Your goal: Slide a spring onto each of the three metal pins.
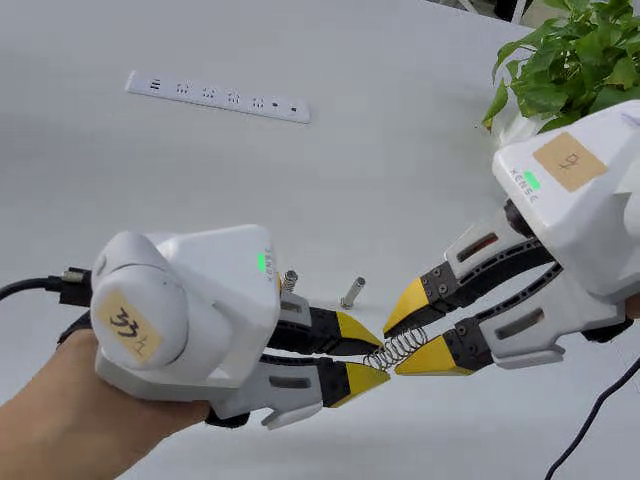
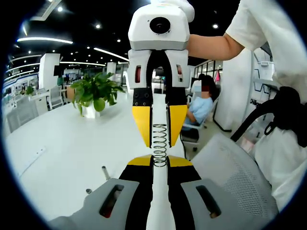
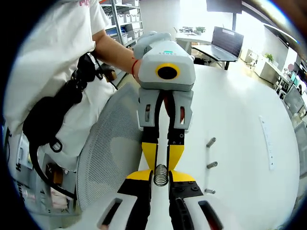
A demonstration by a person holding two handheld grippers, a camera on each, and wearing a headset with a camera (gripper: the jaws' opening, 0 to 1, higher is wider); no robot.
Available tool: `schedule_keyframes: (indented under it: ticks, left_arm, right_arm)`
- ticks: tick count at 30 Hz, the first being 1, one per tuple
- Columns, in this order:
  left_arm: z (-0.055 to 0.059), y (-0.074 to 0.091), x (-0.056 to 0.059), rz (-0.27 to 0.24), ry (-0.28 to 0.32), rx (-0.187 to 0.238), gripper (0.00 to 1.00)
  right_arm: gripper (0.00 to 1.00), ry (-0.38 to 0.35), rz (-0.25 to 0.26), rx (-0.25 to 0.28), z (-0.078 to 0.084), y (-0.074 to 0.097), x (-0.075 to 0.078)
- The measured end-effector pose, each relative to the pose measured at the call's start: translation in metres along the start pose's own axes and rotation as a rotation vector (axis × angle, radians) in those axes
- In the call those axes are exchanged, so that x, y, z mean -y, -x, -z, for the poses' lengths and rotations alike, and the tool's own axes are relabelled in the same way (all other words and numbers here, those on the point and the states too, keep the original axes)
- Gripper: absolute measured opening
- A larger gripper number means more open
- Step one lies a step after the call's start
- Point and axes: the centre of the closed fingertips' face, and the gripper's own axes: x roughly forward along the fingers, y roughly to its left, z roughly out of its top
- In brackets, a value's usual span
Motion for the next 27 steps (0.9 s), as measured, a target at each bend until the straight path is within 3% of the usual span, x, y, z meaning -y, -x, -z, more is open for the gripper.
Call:
schedule_keyframes:
  ticks: [15,27]
  left_arm:
    - [-0.0008,-0.0010,0.0000,0.004,0.004,0.006,0.06]
    - [0.0018,0.0003,0.0005,0.003,-0.004,0.003,0.06]
  right_arm:
    - [0.07,0.002,-0.006,-0.009,0.0004,-0.0012,0.0001]
    - [0.06,0.018,-0.008,-0.047,-0.0021,-0.0051,-0.0008]
